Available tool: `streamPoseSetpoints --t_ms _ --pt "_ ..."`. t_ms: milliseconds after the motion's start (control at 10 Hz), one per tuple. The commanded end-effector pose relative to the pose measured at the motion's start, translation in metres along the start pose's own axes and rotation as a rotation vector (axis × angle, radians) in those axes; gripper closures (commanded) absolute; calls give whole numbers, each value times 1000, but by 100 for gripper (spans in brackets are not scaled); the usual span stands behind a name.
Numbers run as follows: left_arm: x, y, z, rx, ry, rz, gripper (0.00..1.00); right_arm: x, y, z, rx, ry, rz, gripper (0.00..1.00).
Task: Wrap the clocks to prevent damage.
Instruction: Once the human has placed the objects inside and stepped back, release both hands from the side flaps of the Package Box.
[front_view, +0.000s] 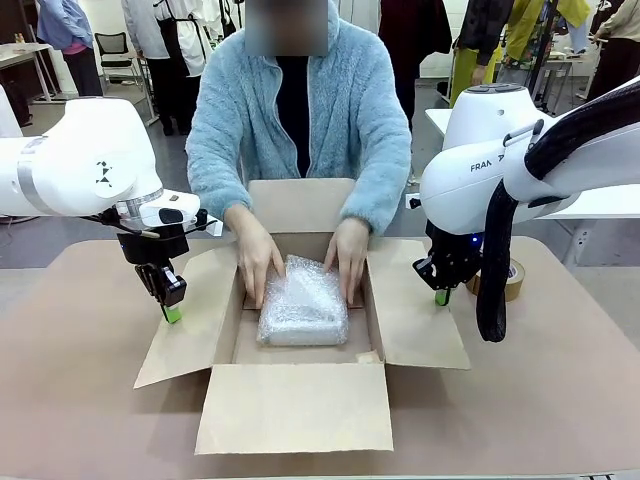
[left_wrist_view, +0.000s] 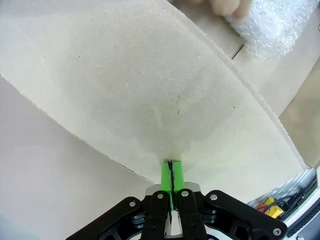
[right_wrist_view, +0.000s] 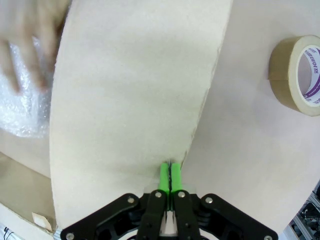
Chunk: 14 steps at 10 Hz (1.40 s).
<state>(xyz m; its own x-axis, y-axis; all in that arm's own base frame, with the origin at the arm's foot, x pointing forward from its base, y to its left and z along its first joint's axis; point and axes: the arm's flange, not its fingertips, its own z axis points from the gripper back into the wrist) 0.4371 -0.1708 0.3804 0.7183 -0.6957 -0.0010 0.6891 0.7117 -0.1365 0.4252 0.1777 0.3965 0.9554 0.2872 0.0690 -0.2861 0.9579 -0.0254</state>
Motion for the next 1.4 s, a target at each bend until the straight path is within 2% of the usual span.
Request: streamPoseSetpoints --t_ms 0,500,600,700,800,900,1100,1200,1300 --pt "0 0 0 -7 -3 0 100 0 0 0 -1 0 -21 99" --pt "0 0 0 0 0 0 99 0 0 0 -1 0 -21 99" --pt "1 6 6 49 0 10 99 0 0 0 0 0 0 99" --pt "-5 9 21 25 -47 -77 99 -4 -9 10 31 -33 72 99" --pt "-16 6 52 -30 -110 -323 99 -17 -20 31 44 -64 196 99" --pt "-31 6 82 -36 -142 -437 99 -33 -31 57 49 -55 299 99" --pt "-64 12 127 -63 -101 -609 99 -71 -54 102 5 -59 478 99" --pt "-80 15 141 -60 -79 -688 99 -85 -66 117 1 -60 522 99" --pt "-95 18 153 -36 -95 -720 99 -96 -79 126 1 -66 491 99"
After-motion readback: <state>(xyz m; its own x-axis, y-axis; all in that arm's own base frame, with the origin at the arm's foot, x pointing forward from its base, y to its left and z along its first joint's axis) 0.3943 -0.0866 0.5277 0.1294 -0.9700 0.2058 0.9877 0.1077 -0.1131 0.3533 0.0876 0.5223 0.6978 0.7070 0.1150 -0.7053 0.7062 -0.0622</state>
